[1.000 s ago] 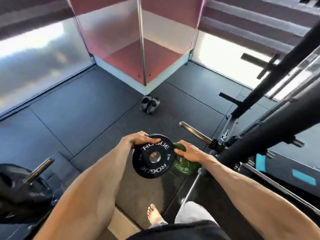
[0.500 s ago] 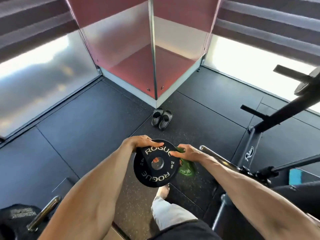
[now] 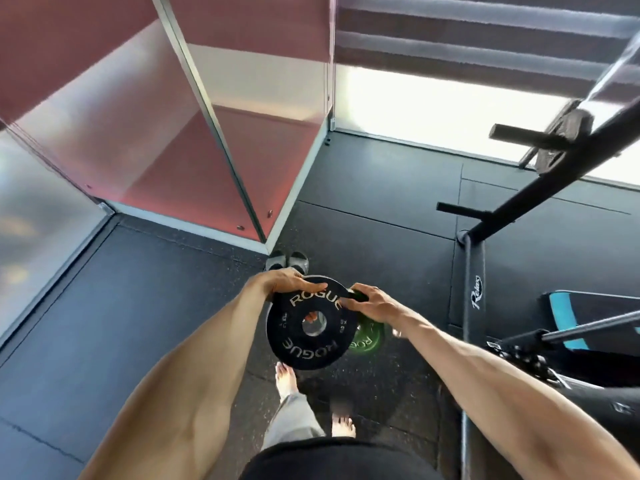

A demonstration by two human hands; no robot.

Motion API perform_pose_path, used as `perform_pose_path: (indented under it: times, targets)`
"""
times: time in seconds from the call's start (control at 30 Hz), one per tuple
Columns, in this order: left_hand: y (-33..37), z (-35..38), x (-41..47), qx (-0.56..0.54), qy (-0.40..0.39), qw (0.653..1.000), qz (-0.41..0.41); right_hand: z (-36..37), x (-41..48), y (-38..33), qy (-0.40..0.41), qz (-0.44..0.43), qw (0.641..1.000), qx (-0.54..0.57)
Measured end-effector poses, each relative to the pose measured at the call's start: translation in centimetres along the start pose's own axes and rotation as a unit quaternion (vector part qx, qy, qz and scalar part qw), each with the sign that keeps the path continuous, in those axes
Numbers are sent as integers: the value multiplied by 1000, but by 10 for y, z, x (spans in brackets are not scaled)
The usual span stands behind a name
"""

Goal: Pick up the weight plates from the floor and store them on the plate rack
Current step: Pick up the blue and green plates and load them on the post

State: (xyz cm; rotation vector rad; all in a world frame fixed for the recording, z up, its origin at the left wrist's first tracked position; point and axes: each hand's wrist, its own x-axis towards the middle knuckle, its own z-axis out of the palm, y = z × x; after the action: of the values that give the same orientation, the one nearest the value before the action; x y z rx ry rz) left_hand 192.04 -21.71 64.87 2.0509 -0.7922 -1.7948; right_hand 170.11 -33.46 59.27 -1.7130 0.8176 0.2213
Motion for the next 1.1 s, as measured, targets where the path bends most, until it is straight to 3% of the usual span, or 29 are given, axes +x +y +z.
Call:
perform_pose_path:
  times: [0.2, 0.3, 0.4, 0.67, 1.1]
  targets:
    - [75, -79, 76, 58, -32, 997, 44, -47, 59, -19, 123, 60, 971, 195]
    - [117, -108, 102, 66, -39, 992, 99, -70, 76, -37, 196, 67, 948, 240]
    - [158, -125, 134, 114, -4, 980, 161, -96, 91, -52, 265, 80, 925, 261]
    - [279, -130, 239, 257, 67, 900, 344, -179, 134, -44, 417, 90, 851, 306]
    - [492, -94, 380, 306, -32, 847, 433, -346, 175, -21, 598, 143, 714, 333]
